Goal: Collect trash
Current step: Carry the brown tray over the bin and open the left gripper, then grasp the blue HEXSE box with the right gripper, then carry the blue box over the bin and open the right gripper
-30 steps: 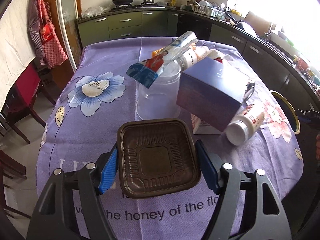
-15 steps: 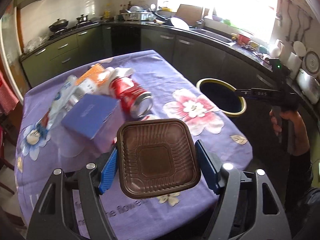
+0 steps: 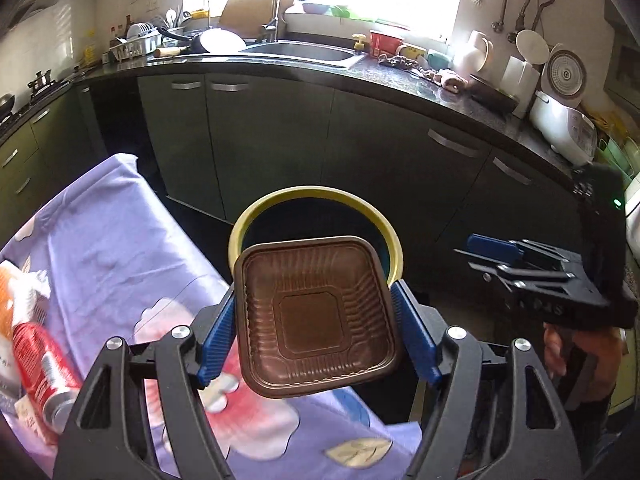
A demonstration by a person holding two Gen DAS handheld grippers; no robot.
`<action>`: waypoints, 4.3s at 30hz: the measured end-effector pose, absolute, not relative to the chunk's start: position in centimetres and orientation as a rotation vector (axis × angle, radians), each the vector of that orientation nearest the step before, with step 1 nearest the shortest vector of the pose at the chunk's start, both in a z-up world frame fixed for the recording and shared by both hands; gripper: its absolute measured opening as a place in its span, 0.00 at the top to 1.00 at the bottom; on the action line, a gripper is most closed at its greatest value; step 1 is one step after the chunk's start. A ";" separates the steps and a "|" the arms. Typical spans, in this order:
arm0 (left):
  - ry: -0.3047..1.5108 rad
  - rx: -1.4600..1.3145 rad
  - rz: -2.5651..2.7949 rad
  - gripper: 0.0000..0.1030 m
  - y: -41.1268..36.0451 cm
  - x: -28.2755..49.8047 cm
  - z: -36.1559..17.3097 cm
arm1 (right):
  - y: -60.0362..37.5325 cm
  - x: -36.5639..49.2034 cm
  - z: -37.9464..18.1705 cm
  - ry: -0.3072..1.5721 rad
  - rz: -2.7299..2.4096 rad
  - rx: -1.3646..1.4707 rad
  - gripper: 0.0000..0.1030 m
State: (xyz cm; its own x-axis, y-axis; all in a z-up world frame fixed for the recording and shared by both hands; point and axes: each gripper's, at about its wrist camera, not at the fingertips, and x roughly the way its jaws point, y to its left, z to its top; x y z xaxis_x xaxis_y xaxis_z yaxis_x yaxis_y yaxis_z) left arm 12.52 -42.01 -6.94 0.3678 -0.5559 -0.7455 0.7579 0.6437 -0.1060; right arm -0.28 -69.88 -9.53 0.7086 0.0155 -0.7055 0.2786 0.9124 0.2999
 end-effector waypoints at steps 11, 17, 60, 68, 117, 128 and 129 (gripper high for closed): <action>0.932 0.342 -0.781 0.21 -52.1 19.5 -12.6 | -73.4 -1.5 -11.0 0.779 -0.217 0.459 0.43; 0.840 0.297 -0.774 0.21 -48.4 17.2 -9.4 | -72.5 -1.6 -10.7 0.769 -0.206 0.441 0.43; 0.624 -0.091 -0.218 0.06 2.2 3.8 -1.4 | -27.0 11.5 -10.3 0.643 0.736 -0.223 0.07; 0.648 -0.082 -0.227 0.06 1.8 4.4 -2.3 | -26.3 12.7 -11.1 0.664 0.744 -0.232 0.26; 0.755 -0.023 -0.393 0.06 -5.5 7.5 -4.4 | -67.0 17.6 -19.8 1.016 -0.236 0.153 0.26; 0.784 -0.020 -0.400 0.06 -5.7 8.4 -5.3 | -65.7 16.6 -17.9 0.970 -0.229 0.177 0.20; 0.787 -0.022 -0.400 0.06 -5.6 8.5 -5.3 | -65.3 16.1 -17.4 0.957 -0.221 0.176 0.20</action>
